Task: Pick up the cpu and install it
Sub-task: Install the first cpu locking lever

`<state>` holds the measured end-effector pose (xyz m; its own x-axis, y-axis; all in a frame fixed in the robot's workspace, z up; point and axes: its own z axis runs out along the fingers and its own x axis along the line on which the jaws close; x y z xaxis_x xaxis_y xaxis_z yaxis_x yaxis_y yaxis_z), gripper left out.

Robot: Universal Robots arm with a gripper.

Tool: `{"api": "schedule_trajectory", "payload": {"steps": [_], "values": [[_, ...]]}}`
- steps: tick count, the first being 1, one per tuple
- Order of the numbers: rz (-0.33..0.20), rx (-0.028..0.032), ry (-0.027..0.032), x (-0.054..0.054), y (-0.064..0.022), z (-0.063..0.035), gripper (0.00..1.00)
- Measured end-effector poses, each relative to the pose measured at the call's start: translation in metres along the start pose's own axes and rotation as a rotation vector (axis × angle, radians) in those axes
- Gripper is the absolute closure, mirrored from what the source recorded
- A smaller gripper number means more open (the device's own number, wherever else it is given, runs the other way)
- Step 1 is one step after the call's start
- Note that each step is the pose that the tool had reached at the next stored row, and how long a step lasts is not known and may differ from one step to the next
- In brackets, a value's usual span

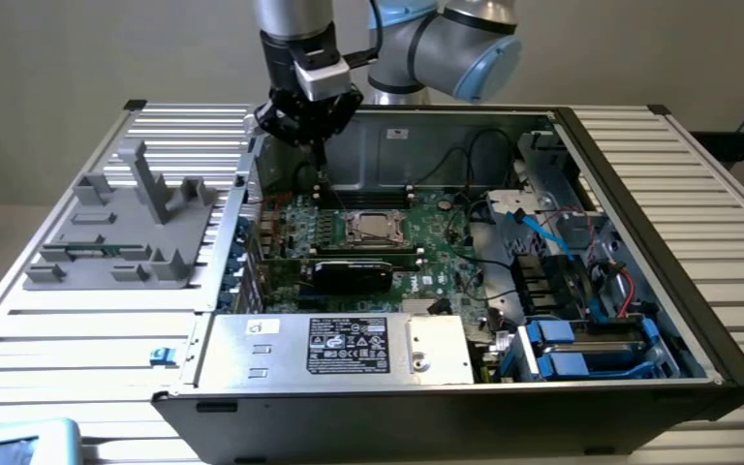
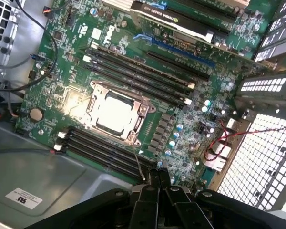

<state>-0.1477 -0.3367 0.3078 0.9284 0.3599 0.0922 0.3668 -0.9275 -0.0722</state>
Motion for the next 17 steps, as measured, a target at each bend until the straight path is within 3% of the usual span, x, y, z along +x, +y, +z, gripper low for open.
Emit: {"api": "schedule_trajectory", "payload": {"steps": [2,3,9,13,15,17], "values": [[0.014,0.0146,0.0069,0.000,0.0000,0.0004,0.89],[0.021,0.0171,0.0077,0.000,0.0000,0.0009,0.89],[0.048,0.0166,0.0088,-0.002,0.0007,0.0104,0.89],[0.049,0.0190,0.0043,-0.004,0.0006,0.0164,0.89],[0.051,0.0243,-0.0013,-0.004,0.0008,0.0179,0.89],[0.053,0.0337,-0.0049,-0.004,0.0011,0.0190,0.89]]}}
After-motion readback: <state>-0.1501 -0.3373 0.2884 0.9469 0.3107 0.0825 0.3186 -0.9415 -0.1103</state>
